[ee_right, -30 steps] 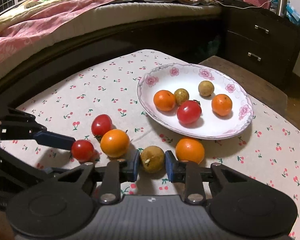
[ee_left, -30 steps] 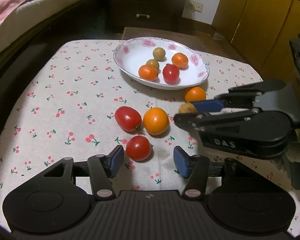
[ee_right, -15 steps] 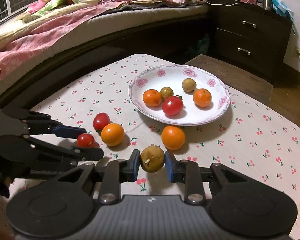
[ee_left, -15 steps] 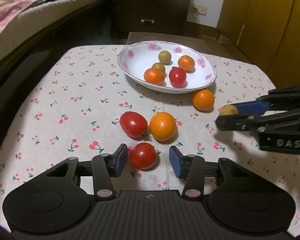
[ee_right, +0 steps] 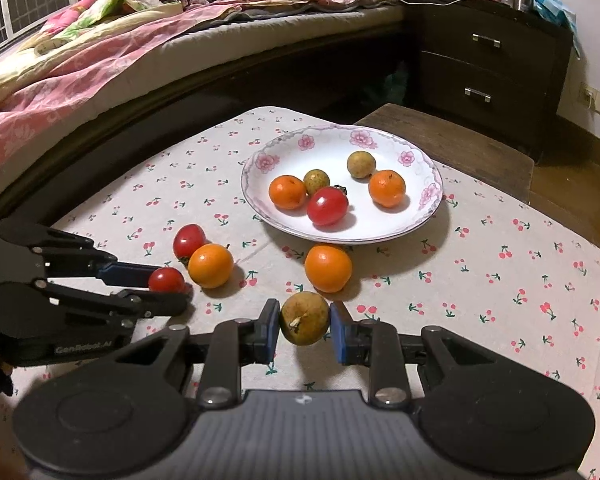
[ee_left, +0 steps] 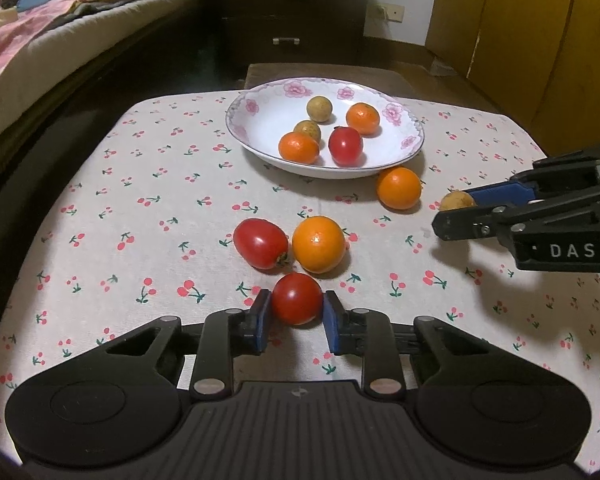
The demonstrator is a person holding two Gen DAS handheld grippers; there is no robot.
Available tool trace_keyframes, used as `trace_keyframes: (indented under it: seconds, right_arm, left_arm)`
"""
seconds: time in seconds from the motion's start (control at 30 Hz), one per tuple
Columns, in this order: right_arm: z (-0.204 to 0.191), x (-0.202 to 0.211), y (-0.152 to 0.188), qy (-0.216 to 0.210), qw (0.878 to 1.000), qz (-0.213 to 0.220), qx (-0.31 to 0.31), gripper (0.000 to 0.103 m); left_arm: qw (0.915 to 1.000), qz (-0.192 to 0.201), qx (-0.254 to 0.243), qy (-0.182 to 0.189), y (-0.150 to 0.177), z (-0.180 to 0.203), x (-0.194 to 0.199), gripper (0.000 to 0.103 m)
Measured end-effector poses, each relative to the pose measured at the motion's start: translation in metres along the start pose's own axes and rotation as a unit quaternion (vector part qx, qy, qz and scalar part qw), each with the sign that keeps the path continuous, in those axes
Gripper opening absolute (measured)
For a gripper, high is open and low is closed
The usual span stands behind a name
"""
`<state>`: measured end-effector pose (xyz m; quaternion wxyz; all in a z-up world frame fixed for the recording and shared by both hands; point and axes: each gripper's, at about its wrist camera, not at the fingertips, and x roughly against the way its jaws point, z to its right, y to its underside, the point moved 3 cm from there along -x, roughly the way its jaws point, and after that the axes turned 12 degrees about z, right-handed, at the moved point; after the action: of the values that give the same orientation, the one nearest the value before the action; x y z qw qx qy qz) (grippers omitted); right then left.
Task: Organize fruits
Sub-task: 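Close the left gripper on a red tomato while the right holds the brown fruit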
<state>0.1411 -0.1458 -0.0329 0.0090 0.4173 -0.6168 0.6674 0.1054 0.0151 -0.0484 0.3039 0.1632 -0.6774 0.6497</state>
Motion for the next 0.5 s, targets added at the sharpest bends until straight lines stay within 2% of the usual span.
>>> trace_keyframes:
  seconds: [0.5]
  right_arm:
    - [0.000,-0.002,-0.002,-0.005,1.000,0.000,-0.001,0.018]
  left_arm:
    - [0.9993,0.007,0.010,0.034,-0.010,0.010,0.011,0.034]
